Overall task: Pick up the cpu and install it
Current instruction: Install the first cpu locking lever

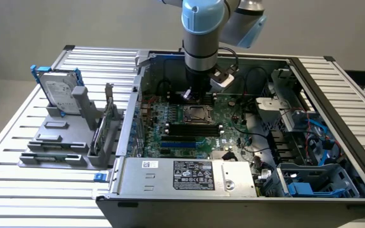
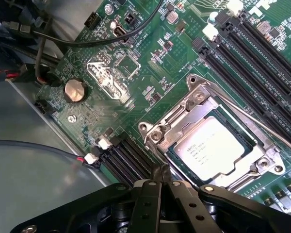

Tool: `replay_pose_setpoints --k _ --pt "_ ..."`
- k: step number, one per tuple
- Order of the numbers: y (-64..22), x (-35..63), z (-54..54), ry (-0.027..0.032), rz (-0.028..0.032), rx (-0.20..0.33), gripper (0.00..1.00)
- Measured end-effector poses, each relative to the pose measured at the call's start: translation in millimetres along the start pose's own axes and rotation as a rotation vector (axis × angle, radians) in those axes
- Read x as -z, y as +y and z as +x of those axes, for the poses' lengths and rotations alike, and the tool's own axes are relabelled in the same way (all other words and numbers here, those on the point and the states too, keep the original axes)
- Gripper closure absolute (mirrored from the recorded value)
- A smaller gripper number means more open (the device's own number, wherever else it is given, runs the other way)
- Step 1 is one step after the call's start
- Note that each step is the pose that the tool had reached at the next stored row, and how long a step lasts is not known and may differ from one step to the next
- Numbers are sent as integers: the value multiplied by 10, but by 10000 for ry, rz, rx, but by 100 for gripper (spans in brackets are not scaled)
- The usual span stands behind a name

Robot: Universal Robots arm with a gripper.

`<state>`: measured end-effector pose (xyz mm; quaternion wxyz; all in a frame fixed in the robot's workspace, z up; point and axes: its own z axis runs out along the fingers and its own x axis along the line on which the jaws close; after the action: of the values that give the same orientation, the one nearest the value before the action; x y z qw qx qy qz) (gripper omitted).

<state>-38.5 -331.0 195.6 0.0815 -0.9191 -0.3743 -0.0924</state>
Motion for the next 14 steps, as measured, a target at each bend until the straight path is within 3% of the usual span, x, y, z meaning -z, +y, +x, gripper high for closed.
replay_pose_setpoints --k 14 --pt "18 0 16 -64 63 -20 89"
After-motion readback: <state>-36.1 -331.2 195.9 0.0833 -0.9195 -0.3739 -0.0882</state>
